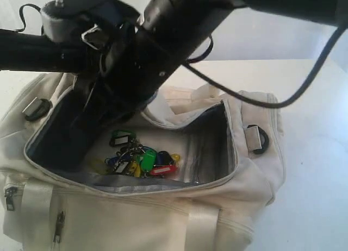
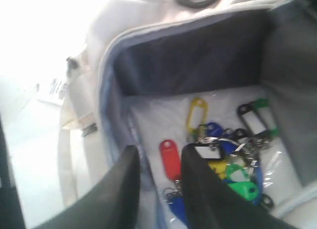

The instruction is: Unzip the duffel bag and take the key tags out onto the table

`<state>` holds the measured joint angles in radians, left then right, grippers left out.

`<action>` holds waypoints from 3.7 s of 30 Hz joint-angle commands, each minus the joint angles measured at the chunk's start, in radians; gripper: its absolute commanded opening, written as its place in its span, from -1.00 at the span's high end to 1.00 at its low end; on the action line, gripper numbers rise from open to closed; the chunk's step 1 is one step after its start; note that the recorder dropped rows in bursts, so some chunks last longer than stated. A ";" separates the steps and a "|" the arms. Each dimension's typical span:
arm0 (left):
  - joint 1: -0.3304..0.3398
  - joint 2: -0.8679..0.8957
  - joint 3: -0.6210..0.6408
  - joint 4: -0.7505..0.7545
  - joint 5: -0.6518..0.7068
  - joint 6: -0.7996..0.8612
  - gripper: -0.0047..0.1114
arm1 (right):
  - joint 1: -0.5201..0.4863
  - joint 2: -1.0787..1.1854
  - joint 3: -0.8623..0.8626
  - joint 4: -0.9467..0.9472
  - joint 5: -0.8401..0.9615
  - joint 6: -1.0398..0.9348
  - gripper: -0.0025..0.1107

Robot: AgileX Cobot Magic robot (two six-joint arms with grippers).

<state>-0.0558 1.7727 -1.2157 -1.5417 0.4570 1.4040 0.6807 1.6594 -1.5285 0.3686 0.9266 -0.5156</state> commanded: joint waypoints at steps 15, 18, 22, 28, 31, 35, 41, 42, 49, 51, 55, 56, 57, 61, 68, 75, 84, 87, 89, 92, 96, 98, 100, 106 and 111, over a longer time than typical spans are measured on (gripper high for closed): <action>-0.005 -0.005 -0.008 0.142 -0.047 -0.069 0.92 | -0.353 0.176 0.079 -0.786 -0.323 0.716 0.86; -0.005 -0.014 -0.024 0.165 -0.050 -0.069 0.92 | -0.401 0.174 0.056 -0.786 -0.322 0.721 0.86; -0.005 -0.043 -0.057 0.218 -0.040 -0.097 0.92 | -0.412 0.130 0.038 -0.735 -0.308 0.702 0.86; 0.045 -0.250 -0.067 0.658 0.248 -0.441 0.92 | -0.395 0.000 0.038 0.012 -0.026 -0.009 0.86; 0.064 -0.354 -0.039 0.799 0.571 -0.568 0.92 | -0.331 0.031 0.069 0.172 0.073 -0.180 0.86; 0.064 -0.451 0.139 0.831 0.657 -0.610 0.92 | -0.260 0.150 0.071 0.174 0.005 -0.180 0.72; 0.064 -0.565 0.318 0.822 0.540 -0.619 0.92 | -0.256 0.278 0.067 0.171 -0.084 -0.153 -0.11; 0.064 -0.573 0.325 0.818 0.525 -0.619 0.92 | -0.253 0.292 0.063 0.169 -0.078 -0.153 -0.10; 0.064 -0.580 0.331 0.784 0.508 -0.617 0.92 | -0.232 0.369 0.028 0.153 -0.053 -0.153 -0.10; 0.064 -0.580 0.331 0.784 0.512 -0.617 0.92 | -0.210 0.378 0.025 0.106 -0.071 -0.146 -0.10; 0.064 -0.580 0.331 0.778 0.520 -0.613 0.92 | -0.154 0.400 0.024 -0.070 -0.127 -0.031 -0.10; 0.064 -0.580 0.331 0.776 0.520 -0.613 0.92 | -0.139 0.404 0.024 -0.118 -0.129 0.008 -0.10; 0.064 -0.580 0.331 0.776 0.520 -0.610 0.92 | -0.123 0.409 0.024 -0.164 -0.131 0.044 -0.10; 0.064 -0.580 0.331 0.756 0.523 -0.586 0.92 | -0.081 0.420 0.024 -0.322 -0.133 0.167 0.15; 0.064 -0.580 0.331 0.752 0.525 -0.578 0.92 | -0.076 0.374 -0.022 -0.374 -0.133 0.232 0.96; 0.064 -0.580 0.331 0.752 0.526 -0.575 0.92 | -0.079 0.281 -0.086 -0.369 -0.130 0.243 0.96; 0.064 -0.580 0.331 0.752 0.526 -0.574 0.92 | -0.079 0.191 -0.088 -0.374 -0.145 0.243 0.96; 0.064 -0.580 0.331 0.752 0.526 -0.571 0.92 | -0.079 0.148 -0.088 -0.401 -0.166 0.259 0.96; 0.064 -0.580 0.331 0.752 0.524 -0.567 0.92 | -0.081 0.115 -0.088 -0.423 -0.168 0.269 0.96; 0.064 -0.580 0.331 0.752 0.515 -0.567 0.92 | -0.084 0.066 -0.088 -0.451 -0.154 0.291 0.96; 0.064 -0.580 0.331 0.752 0.513 -0.567 0.92 | -0.084 -0.011 -0.088 -0.469 -0.129 0.294 0.96; 0.064 -0.580 0.331 0.752 0.515 -0.567 0.92 | -0.084 -0.056 -0.086 -0.471 -0.117 0.295 0.96; 0.064 -0.580 0.331 0.752 0.516 -0.567 0.92 | -0.084 -0.100 -0.086 -0.479 -0.098 0.301 0.96; 0.064 -0.580 0.331 0.752 0.532 -0.567 0.92 | -0.084 -0.228 -0.086 -0.600 0.044 0.370 0.96; 0.064 -0.580 0.331 0.752 0.532 -0.567 0.92 | -0.084 -0.325 -0.086 -0.695 0.152 0.429 0.96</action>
<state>0.0053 1.2031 -0.8931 -0.7677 0.9629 0.8301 0.6013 1.3919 -1.6104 -0.2645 1.0274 -0.1262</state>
